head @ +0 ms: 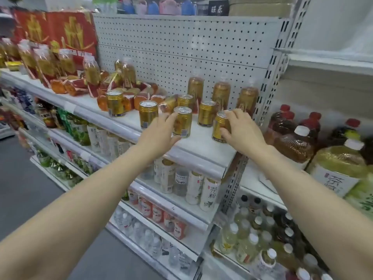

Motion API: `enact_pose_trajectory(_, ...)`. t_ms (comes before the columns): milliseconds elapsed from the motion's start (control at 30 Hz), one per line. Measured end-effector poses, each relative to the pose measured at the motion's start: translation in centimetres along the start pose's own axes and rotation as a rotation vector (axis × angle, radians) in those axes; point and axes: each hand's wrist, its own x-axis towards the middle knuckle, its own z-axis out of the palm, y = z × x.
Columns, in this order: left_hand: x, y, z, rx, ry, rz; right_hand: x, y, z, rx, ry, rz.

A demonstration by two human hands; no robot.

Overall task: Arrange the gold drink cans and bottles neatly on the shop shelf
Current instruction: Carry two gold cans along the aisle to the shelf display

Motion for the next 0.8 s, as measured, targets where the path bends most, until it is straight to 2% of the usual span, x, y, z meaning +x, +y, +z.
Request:
enact_pose_trajectory(233, 5.9, -0.8, 3.6, -0.333, -0.017, -0.243, 4.0, 0.7, 3.9, 0.187, -0.028, 0.190)
enact_pose_trajectory(367, 6.7, -1.2, 5.2, -0.533, 0.020, -0.335, 4.5, 0.7, 5.1, 0.409, 0.061, 0.312)
enact_pose_trajectory(467, 6.7, -1.4, 5.2, -0.579, 0.024, -0.333, 5.1, 0.5, 5.3, 0.483, 0.079, 0.380)
enact_pose_trajectory(600, 5.6, -2.0, 3.6, -0.615, 0.077, -0.302, 5.5, -1.0, 4.4, 0.489, 0.108, 0.382)
enact_pose_trajectory(800, 0.3, -5.9, -0.8, -0.692, 0.126, -0.285, 5.1, -6.9, 1.3, 0.555, 0.153, 0.359)
